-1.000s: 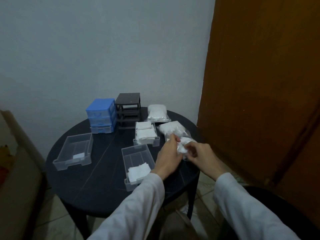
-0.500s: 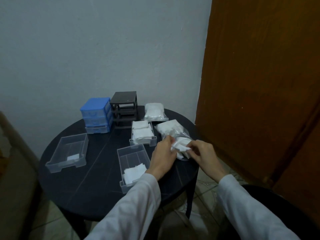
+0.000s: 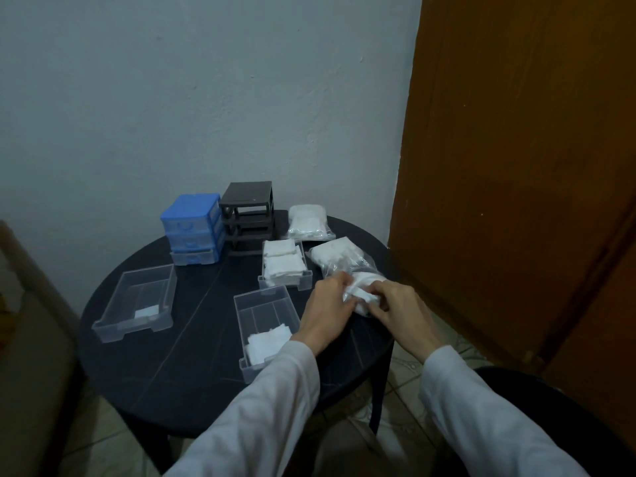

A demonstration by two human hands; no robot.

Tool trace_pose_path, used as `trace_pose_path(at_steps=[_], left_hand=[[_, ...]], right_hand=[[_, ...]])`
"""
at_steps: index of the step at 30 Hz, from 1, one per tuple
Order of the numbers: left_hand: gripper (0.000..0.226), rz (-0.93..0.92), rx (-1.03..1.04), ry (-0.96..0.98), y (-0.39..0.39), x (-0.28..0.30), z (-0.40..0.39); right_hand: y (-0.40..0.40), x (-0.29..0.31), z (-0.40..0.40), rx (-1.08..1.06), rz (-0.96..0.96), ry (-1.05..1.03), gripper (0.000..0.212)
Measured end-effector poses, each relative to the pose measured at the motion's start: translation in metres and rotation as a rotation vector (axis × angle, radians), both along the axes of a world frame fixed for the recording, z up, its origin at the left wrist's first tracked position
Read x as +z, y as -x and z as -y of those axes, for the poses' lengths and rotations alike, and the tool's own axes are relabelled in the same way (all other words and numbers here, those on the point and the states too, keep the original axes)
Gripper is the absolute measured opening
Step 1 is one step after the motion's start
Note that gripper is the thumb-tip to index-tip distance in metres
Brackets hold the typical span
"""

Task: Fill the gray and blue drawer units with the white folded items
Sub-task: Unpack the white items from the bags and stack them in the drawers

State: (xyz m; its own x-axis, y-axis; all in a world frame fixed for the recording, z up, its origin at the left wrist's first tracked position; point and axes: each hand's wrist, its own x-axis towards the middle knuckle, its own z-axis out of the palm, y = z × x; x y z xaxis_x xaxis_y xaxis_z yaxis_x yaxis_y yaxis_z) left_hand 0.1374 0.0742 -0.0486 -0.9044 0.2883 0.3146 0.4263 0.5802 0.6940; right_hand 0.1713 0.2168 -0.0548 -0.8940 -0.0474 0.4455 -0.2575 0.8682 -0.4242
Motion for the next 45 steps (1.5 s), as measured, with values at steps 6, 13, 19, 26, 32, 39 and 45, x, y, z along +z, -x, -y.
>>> trace_pose_path(at_steps=[6, 13, 19, 26, 32, 39, 45], left_hand=[[0.025, -0.012, 0.007, 0.031, 0.000, 0.002, 0.000], [0.032, -0.005, 0.003, 0.064, 0.001, 0.005, -0.001], [0.036, 0.018, -0.020, 0.053, 0.000, 0.008, -0.001], [0.049, 0.023, -0.027, -0.045, -0.006, 0.012, 0.009], [0.041, -0.071, 0.104, -0.123, -0.016, 0.017, 0.052], [0.032, -0.041, 0.305, -0.254, -0.009, 0.004, 0.115], [0.034, 0.046, 0.395, -0.349, -0.007, -0.019, 0.131]], right_hand=[[-0.003, 0.007, -0.004, 0.001, -0.019, 0.012, 0.014], [-0.006, 0.015, -0.011, -0.014, -0.003, 0.088, 0.016], [-0.011, 0.023, -0.019, -0.003, 0.054, 0.356, 0.014], [-0.011, 0.036, -0.017, 0.050, 0.098, 0.658, 0.020], [0.000, 0.040, 0.010, 0.106, 0.111, 0.647, 0.021], [0.016, 0.038, 0.064, 0.207, 0.203, 0.570, 0.015], [0.026, 0.034, 0.100, 0.286, 0.231, 0.519, 0.012]])
